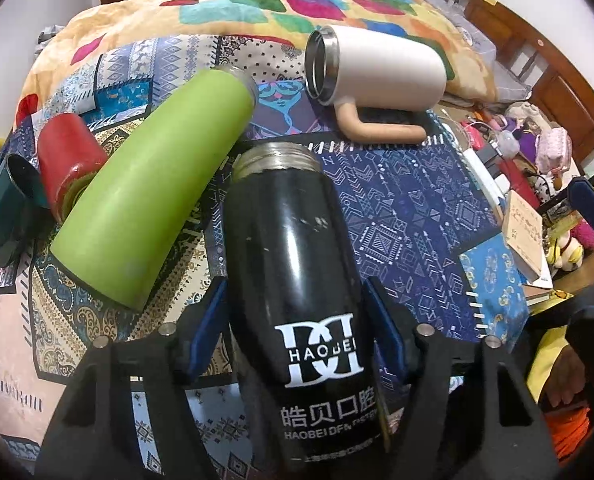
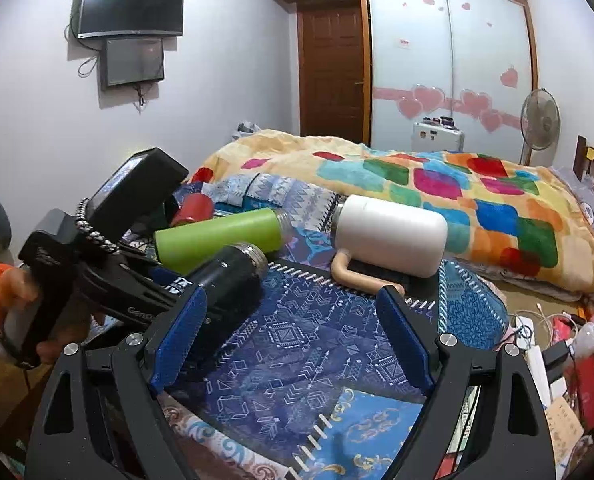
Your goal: Flip cup upright
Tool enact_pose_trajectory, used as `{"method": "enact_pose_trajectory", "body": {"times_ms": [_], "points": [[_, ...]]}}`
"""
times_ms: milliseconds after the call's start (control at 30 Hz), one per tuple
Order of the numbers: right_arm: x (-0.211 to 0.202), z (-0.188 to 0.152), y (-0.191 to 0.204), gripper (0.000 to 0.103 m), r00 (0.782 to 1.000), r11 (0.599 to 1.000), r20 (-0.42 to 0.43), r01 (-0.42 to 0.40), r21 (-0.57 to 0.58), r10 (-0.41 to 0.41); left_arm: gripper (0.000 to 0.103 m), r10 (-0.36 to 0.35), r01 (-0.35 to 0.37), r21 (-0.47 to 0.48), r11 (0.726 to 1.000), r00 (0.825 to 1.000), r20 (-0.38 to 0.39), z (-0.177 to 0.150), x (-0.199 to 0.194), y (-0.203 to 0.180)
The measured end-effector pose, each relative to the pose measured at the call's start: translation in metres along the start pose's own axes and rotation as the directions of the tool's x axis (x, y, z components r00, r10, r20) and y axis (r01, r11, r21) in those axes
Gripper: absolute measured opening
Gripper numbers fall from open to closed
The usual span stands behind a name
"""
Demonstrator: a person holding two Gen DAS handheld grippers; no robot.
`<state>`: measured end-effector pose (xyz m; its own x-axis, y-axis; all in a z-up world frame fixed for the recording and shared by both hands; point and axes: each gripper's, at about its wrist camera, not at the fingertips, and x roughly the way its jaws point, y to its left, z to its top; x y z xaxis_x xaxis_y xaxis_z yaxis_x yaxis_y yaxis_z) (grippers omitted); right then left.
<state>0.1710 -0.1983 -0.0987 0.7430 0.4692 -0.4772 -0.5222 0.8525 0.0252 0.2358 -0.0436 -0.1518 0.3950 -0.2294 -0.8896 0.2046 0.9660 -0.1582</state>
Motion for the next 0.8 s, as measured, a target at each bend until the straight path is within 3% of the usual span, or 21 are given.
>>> {"method": "enact_pose_trajectory", "body": {"times_ms": [133, 333, 567, 800], "points": [[-0.009, 0.001, 0.003, 0.088, 1.000, 1.000, 0.023, 0.012, -0.009, -0.012, 0.064, -0.019, 0.019, -0.002, 1.000, 0.999, 0.042, -0.001, -0.016, -0.001], [-0.019, 0.007, 0.005, 0.090, 0.998, 0.999, 0.054, 0.031, -0.018, -0.030, 0.064, -0.022, 0.019, 0.018, 1.000, 0.986, 0.168, -0.010, -0.066, -0.006], [-0.025, 0.015, 0.008, 0.090, 0.996, 0.999, 0.087, 0.026, -0.023, -0.024, 0.064, -0.023, 0.004, 0.055, 0.998, 0.940, 0.341, -0.020, -0.128, -0.012], [-0.025, 0.018, 0.010, 0.098, 0.992, 0.999, 0.122, 0.032, -0.022, -0.029, 0.064, -0.018, -0.015, 0.074, 0.997, 0.907, 0.420, -0.013, -0.144, -0.016]]}}
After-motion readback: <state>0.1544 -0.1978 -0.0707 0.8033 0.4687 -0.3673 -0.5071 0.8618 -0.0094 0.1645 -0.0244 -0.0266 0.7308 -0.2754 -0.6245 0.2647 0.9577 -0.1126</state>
